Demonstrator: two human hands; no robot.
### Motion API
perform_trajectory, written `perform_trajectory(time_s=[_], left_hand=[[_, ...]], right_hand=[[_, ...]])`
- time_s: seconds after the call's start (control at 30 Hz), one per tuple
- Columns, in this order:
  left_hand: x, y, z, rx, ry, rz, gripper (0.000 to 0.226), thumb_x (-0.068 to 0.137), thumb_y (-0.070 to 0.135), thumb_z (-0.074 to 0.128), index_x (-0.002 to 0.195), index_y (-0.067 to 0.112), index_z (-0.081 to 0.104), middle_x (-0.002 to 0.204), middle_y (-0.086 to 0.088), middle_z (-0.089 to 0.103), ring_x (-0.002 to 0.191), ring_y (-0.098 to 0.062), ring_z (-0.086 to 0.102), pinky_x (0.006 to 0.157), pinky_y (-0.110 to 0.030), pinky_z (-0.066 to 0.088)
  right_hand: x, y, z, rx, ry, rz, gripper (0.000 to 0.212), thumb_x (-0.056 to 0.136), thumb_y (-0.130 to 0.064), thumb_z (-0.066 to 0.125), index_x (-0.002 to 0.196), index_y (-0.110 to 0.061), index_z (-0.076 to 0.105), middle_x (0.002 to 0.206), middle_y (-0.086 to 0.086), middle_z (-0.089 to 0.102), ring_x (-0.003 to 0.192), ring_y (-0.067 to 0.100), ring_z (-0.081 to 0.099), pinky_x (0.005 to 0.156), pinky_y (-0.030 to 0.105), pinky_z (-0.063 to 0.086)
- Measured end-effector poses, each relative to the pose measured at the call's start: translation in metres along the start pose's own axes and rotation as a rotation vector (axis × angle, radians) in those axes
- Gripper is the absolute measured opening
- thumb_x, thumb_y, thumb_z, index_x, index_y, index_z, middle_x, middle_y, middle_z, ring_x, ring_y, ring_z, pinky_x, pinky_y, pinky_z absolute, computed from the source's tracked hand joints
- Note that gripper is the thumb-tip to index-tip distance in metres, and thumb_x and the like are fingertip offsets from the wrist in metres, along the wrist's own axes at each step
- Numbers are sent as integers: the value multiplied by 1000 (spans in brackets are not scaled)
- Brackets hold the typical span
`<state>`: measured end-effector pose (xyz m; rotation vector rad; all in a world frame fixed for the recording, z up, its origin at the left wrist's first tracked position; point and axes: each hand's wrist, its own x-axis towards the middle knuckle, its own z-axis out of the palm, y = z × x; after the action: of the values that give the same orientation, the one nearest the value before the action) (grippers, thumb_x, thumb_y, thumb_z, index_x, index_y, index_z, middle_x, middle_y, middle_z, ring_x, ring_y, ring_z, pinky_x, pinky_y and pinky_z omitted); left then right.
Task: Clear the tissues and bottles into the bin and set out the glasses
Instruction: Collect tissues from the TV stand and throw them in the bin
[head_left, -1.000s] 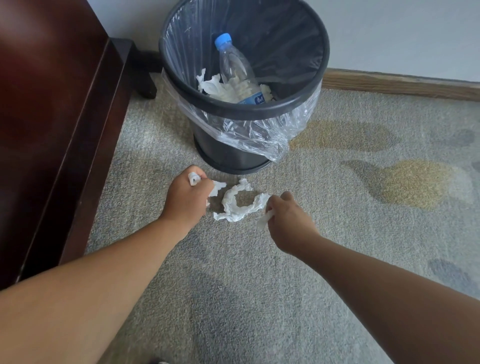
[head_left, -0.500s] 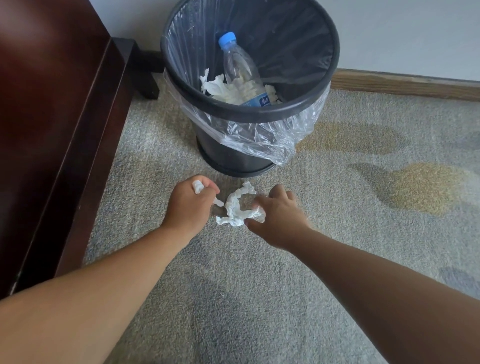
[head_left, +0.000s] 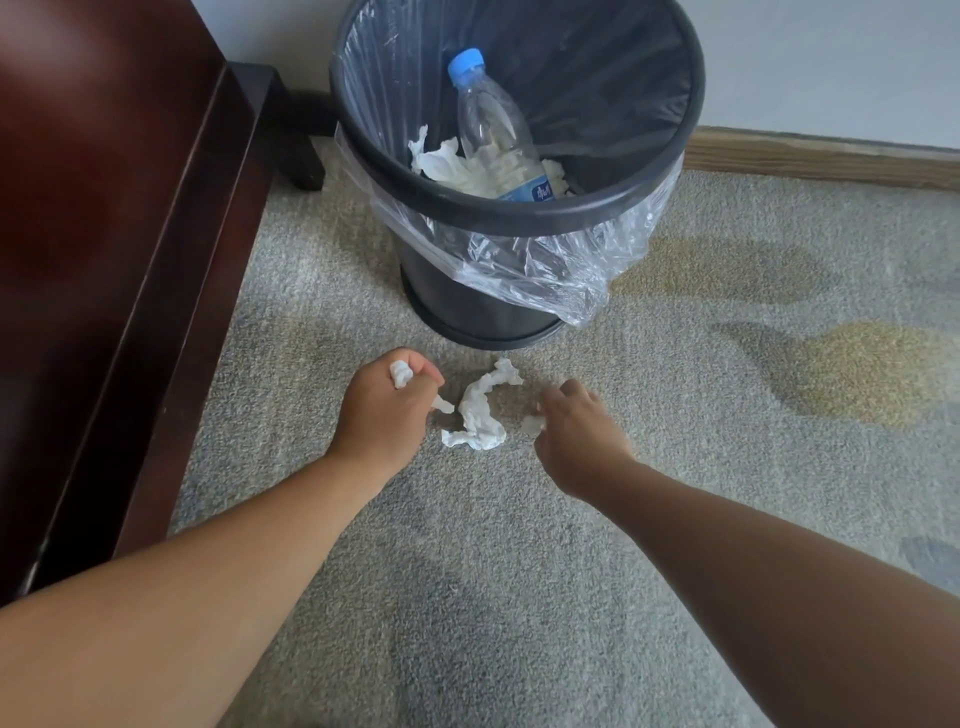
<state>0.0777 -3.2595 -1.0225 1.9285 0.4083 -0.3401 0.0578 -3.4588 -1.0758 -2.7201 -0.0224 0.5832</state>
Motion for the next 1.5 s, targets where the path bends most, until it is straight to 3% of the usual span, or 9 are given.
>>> perform_trajectory(time_s=[0.1, 0.23, 0.4, 0.6, 0.73, 0.9, 1.13, 1.27, 1.5], left_hand=[[2, 1, -1, -4, 6, 2, 24, 80, 15, 50, 65, 29, 62, 45, 12, 52, 43, -7, 45, 44, -28, 38], [3, 3, -3, -20, 12, 8, 22, 78, 17, 49, 65, 29, 62, 43, 12, 50, 41, -7, 44, 41, -26, 35], [2, -1, -5, -13, 7, 18, 21, 81, 14, 50, 66, 25, 61, 40, 12, 48, 37, -3, 40, 36, -22, 31], [4, -4, -7, -11, 18, 45, 19, 82, 13, 49, 69, 21, 60, 41, 14, 50, 36, 0, 39, 35, -17, 28], [6, -8, -6, 0, 22, 42, 17, 81, 13, 49, 71, 20, 61, 41, 15, 49, 37, -1, 39, 34, -16, 28], [6, -10, -5, 14, 22, 53, 17, 81, 15, 49, 70, 20, 61, 45, 16, 52, 40, 1, 44, 37, -12, 30], [7, -13, -2, 30, 35, 51, 15, 76, 25, 48, 71, 20, 62, 48, 14, 53, 40, 0, 43, 37, -12, 28], [6, -14, -1, 35, 28, 59, 15, 78, 22, 49, 72, 19, 62, 46, 14, 53, 39, -1, 42, 36, -13, 28], [3, -7, 0, 39, 16, 98, 15, 82, 19, 51, 72, 19, 62, 49, 12, 57, 38, 0, 42, 36, -14, 29]], right_hand=[[-1, 0, -4, 74, 39, 26, 17, 92, -6, 46, 103, -19, 45, 94, 2, 54, 77, 14, 50, 65, 27, 43], [1, -8, -12, 110, 56, -44, 20, 94, -6, 46, 101, -23, 55, 100, 0, 54, 80, 16, 56, 68, 34, 56], [8, -28, -15, 106, 64, -142, 35, 90, 5, 45, 105, -20, 64, 108, 1, 58, 89, 18, 58, 72, 33, 56], [16, -51, -10, -2, -3, -189, 60, 85, 4, 49, 134, -29, 47, 140, 1, 39, 124, 26, 36, 89, 42, 51], [20, -59, -3, -138, -78, -189, 69, 85, 2, 52, 141, -34, 36, 154, 6, 18, 142, 38, 14, 111, 56, 29], [15, -59, 12, -241, -201, -223, 78, 88, 2, 50, 149, -33, 17, 160, 13, -1, 144, 44, -8, 115, 61, 10], [9, -54, 14, -199, -187, -230, 66, 91, 1, 41, 148, -27, 22, 160, 15, -5, 143, 43, -14, 115, 53, 3], [7, -54, 17, -210, -167, -246, 62, 93, -2, 44, 147, -26, 24, 159, 14, 3, 145, 41, -9, 115, 53, 10], [-9, -51, 11, -160, -84, -244, 40, 88, -1, 51, 125, -15, 41, 129, 14, 37, 115, 31, 39, 97, 45, 46]])
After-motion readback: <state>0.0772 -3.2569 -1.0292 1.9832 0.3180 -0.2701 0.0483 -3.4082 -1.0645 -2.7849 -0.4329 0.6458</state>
